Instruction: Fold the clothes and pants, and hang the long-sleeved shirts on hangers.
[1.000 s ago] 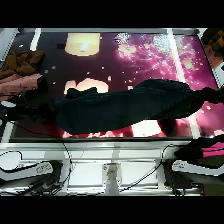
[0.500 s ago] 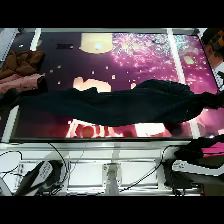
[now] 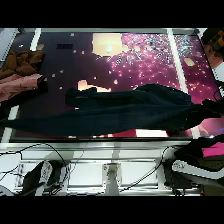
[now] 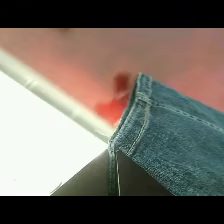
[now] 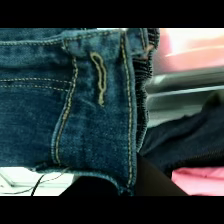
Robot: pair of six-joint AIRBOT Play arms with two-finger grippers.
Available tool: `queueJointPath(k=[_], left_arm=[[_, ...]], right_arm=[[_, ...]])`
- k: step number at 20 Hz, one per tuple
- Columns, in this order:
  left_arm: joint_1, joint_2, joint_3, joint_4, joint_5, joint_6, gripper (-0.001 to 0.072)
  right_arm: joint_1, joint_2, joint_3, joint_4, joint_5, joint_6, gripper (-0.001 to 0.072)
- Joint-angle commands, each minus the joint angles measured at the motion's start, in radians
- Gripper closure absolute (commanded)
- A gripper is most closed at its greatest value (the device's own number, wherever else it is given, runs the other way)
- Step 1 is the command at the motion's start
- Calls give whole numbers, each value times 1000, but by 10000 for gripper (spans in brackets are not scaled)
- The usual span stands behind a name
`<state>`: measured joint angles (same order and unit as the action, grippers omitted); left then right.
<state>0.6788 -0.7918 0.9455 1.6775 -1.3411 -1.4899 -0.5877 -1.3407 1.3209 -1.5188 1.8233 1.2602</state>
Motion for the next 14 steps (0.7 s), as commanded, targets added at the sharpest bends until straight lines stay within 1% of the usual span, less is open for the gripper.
queueJointPath(k=[1,3,6,7,8,9,10,11,12,13,14], left_arm=[[1,-26,0,120,-81,2,674],[1,-60,0,122,-82,2,673],[1,-111,0,121,-82,2,672],[1,-127,0,122,-82,2,671],[1,-143,0,121,-82,2,670],[1,-156,0,121,-84,2,656],[1,-169,0,121,-92,4,586],[1,-181,0,121,-93,11,375],[1,-190,0,121,-92,12,181],[1,-198,0,121,-92,12,122],[1,-205,0,121,-89,12,123]], right_arm=[[0,60,-58,-6,19,-21,683],[0,88,-116,-9,17,-25,682],[0,127,-223,-15,18,-88,682],[0,137,-249,-15,15,-101,654],[0,141,-260,-15,12,-103,486],[0,144,-260,-16,5,-103,250],[0,147,-260,-20,-5,-103,99],[0,148,-259,-31,-10,-102,99],[0,148,-259,-42,-12,-103,100],[0,148,-259,-53,-26,-103,102],[0,148,-259,-60,-58,-103,103]])
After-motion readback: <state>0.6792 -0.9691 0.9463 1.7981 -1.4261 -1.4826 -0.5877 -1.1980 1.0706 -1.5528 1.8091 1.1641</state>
